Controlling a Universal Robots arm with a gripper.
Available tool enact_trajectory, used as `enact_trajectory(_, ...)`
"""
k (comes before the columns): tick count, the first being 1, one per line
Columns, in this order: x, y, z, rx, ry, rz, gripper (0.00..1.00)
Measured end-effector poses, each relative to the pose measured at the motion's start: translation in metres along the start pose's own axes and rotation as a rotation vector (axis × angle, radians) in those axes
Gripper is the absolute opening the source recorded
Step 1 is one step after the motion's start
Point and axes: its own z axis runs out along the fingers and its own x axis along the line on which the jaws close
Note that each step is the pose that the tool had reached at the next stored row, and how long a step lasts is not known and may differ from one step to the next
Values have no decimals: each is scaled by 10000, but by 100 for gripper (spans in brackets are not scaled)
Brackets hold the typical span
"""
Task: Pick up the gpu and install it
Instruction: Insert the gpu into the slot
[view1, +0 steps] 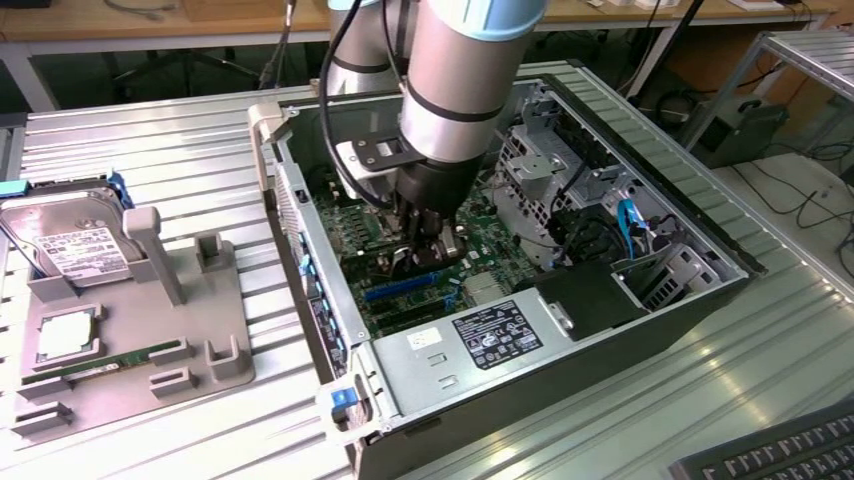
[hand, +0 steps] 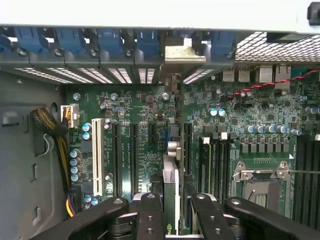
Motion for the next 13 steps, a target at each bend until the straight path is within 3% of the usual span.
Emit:
enact_trajectory(2, 0, 1, 13, 55, 1, -13, 26)
enact_trajectory(6, -1, 0, 36, 231, 1, -33, 26)
enact_trajectory(10, 0, 26, 56, 459, 28, -61, 26)
enact_trajectory(12, -5, 52, 57, 459, 36, -158, 26)
enact_trajectory(13, -15, 17, -73, 453, 138, -240, 26)
